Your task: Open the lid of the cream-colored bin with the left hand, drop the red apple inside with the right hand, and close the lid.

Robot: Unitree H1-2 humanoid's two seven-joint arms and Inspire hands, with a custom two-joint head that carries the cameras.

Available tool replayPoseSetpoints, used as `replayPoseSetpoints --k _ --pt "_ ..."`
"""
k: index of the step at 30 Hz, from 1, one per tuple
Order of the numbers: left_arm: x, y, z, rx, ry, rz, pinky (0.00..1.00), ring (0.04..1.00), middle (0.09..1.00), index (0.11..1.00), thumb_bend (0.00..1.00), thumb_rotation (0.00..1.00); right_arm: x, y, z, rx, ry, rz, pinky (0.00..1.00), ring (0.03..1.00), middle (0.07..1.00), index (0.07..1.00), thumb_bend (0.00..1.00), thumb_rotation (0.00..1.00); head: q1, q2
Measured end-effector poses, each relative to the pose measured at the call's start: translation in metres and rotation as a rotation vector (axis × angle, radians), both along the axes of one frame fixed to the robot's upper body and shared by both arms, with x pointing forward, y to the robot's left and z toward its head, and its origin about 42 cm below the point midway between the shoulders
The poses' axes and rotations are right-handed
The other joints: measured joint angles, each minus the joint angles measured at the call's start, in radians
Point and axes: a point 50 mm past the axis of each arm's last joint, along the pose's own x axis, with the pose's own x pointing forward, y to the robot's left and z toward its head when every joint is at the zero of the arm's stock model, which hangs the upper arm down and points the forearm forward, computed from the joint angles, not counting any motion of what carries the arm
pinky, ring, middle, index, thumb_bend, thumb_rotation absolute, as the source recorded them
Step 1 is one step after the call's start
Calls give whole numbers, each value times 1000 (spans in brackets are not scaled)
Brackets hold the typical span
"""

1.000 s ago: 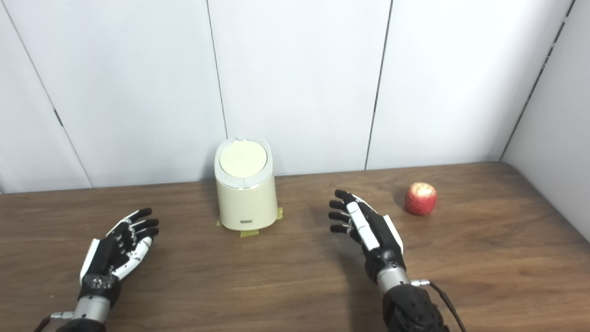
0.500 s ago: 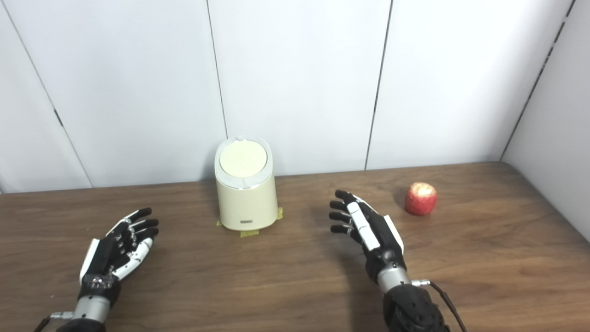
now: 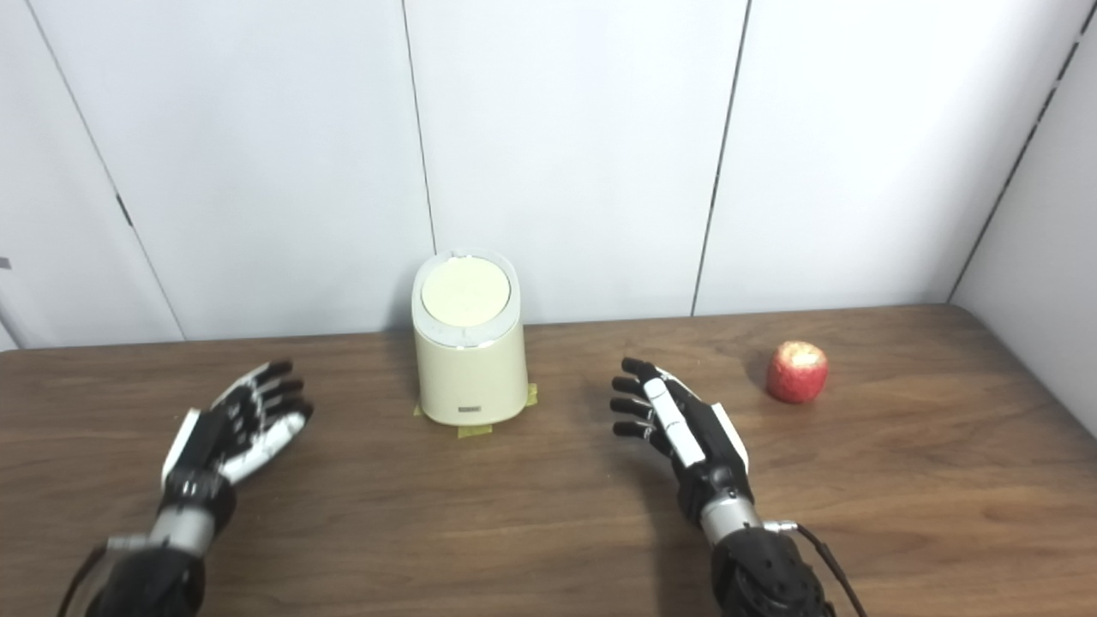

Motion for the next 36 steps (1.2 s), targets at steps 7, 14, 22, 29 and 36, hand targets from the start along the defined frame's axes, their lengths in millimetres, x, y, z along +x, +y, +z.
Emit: replayPoseSetpoints --k 7,14,22,29,36 --pt "41 -24 79 100 -106 -108 862 875 882 917 795 346 0 -1 0 -1 -7 -2 660 738 764 780 398 778 9 -5" --pt "48 -36 85 247 -70 -158 887 909 912 948 888 372 0 -3 -1 -6 -14 -5 653 736 761 782 388 773 17 -6" --pt "80 -54 112 369 -49 -200 919 975 989 998 925 300 1 -3 -3 -8 -11 6 654 746 774 784 400 786 25 -5" --pt "105 -75 140 445 -35 -259 880 982 1000 1000 947 281 0 -4 -4 -8 -9 5 639 740 772 784 396 779 26 0" --pt "116 -91 153 514 2 -298 864 988 1000 1000 929 241 -1 -4 -5 -4 -7 3 645 739 769 783 409 780 23 3"
